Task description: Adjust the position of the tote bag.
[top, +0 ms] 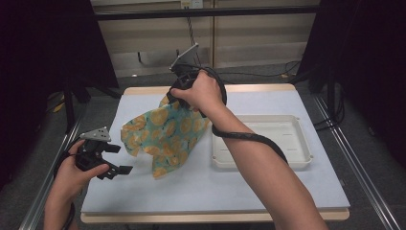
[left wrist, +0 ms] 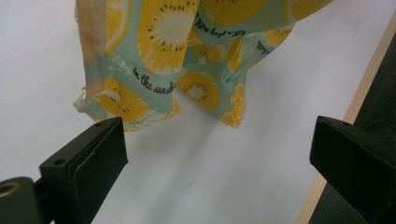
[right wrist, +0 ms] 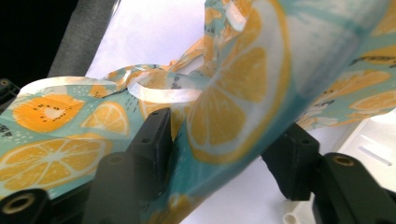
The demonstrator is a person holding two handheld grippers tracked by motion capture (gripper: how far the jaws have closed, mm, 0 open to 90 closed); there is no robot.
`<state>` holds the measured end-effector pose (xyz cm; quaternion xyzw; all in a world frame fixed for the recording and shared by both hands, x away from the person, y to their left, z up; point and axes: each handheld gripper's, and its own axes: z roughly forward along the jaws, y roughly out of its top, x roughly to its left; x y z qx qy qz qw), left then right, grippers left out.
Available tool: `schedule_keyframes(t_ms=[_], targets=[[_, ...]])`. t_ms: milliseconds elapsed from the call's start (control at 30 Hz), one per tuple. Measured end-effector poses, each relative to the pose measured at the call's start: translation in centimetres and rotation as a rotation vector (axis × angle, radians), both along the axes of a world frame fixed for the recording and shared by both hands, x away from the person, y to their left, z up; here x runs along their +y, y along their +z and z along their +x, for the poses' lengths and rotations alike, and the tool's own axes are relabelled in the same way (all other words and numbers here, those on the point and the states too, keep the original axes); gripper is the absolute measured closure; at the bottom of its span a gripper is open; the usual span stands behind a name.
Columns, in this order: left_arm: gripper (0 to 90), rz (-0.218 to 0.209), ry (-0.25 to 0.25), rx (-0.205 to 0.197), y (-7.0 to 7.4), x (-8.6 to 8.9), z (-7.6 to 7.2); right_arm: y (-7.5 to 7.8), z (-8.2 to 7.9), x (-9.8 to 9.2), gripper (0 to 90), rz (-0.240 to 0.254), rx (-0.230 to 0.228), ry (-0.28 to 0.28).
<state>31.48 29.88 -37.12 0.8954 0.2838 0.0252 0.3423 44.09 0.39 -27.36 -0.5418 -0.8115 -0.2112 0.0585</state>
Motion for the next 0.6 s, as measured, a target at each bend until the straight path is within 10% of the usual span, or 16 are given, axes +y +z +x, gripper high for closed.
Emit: schedule_keyframes(t_ms=[67, 200, 600], targets=[[3.8, 0.001, 0.000, 0.001, -0.01, 0.04, 0.01, -0.06, -0.01, -0.03, 41.1, -0.003, -0.011, 0.008], [3.9, -0.001, 0.005, 0.002, -0.02, 0.06, 0.00, -0.21, -0.09, -0.41, 46.5, 0.015, 0.117, -0.072], [4.6, 0.009, 0.002, 0.002, -0.21, -0.08, 0.15, 0.18, -0.47, 0.26, 81.5, 0.007, 0.088, -0.089]])
